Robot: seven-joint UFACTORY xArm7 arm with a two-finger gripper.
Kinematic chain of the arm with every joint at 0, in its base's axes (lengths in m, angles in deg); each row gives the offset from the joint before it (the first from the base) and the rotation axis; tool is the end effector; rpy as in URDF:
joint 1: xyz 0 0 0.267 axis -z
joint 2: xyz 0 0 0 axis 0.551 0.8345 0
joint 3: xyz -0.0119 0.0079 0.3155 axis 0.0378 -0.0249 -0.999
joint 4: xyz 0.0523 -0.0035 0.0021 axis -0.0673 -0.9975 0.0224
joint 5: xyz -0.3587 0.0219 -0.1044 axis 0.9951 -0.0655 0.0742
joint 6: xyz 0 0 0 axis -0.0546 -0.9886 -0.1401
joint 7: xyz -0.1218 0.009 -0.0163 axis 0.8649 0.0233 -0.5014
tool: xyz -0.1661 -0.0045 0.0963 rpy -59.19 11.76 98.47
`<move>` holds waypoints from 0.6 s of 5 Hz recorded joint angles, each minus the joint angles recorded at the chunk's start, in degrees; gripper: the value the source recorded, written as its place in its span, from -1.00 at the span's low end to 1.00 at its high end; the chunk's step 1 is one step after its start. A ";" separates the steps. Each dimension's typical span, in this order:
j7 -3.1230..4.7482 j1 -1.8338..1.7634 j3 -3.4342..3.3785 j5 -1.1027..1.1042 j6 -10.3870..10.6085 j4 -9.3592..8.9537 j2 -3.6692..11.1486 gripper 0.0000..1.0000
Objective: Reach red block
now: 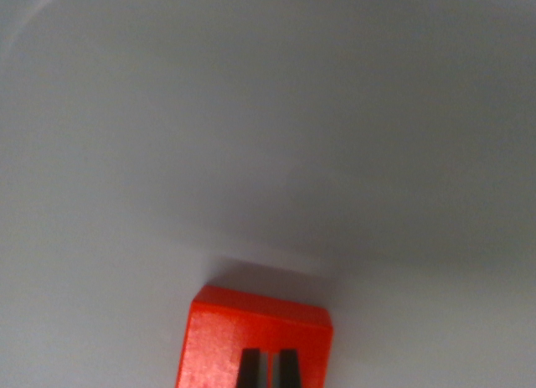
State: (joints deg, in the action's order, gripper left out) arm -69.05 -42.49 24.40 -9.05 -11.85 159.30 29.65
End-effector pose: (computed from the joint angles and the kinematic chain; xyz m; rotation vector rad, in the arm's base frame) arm 0.5477 0.1428 0.0254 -3.0922 -0.3240 0.0678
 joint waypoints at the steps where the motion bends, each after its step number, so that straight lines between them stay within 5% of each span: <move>1: -0.02 -0.14 -0.11 0.00 0.67 -0.31 0.43 -1.00; 3: -0.03 -0.19 -0.15 0.00 0.90 -0.42 0.58 -1.00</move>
State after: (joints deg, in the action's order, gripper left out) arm -69.08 -42.69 24.25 -9.05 -10.94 158.88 30.23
